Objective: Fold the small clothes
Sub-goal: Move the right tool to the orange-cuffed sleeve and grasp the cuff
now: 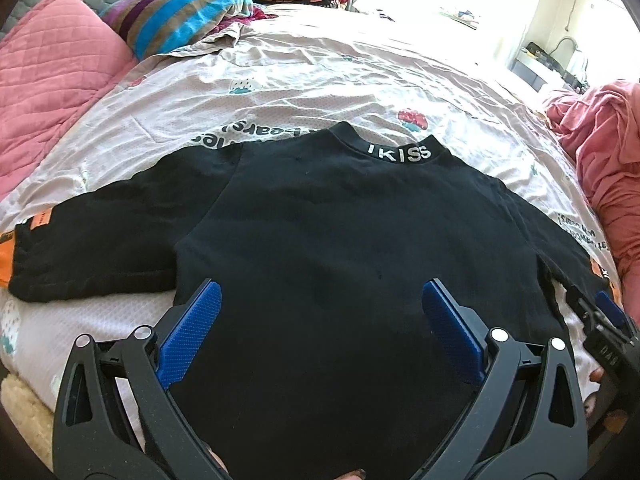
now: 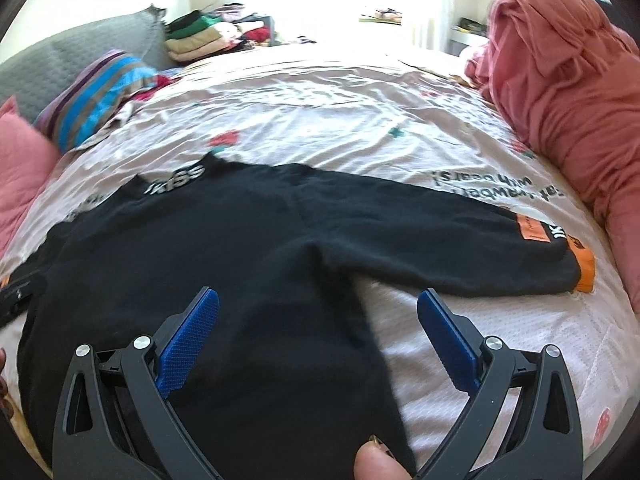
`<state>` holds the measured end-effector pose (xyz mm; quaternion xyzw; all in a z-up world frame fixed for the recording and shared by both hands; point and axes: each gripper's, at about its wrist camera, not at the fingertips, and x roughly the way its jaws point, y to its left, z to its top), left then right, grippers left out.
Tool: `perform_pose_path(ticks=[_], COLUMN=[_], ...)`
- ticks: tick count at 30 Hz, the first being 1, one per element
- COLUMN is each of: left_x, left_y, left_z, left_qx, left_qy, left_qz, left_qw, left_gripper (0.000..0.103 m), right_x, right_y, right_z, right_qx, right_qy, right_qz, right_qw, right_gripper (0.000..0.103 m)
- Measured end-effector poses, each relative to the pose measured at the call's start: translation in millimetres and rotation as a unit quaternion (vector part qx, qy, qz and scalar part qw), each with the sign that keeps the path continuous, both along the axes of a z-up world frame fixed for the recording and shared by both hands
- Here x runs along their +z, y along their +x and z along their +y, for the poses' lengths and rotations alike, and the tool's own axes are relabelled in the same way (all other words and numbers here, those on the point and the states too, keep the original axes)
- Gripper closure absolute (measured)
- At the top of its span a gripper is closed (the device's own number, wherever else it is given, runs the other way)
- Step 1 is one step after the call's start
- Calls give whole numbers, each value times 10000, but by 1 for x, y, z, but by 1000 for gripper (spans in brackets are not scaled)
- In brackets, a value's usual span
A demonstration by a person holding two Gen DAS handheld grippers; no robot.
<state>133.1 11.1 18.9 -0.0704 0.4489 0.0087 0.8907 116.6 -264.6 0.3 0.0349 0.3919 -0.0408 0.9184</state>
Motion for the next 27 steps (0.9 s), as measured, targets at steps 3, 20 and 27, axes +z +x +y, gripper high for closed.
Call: perform_pose_path(ticks=[3,20,27], left_x=[-4,-14,-25], left_y=[9,43,58], left_z=[-5,-47,-53], left_qx=[-34,-394,-397], left_qy=[31,204,157], left_qz=[58,234,379], left_qw=[10000,9987,9984], left_gripper=[9,9,9], right_x=[-1,-21,-33], right_y=[6,3,-7], right_z=[-18,-136,-189], right_qx=[-225,-1733,-2332], right_qy=[70,473,799], right_qz=[24,177,276], right_qw=[9997,9836,9687], right_gripper=[4,4,4])
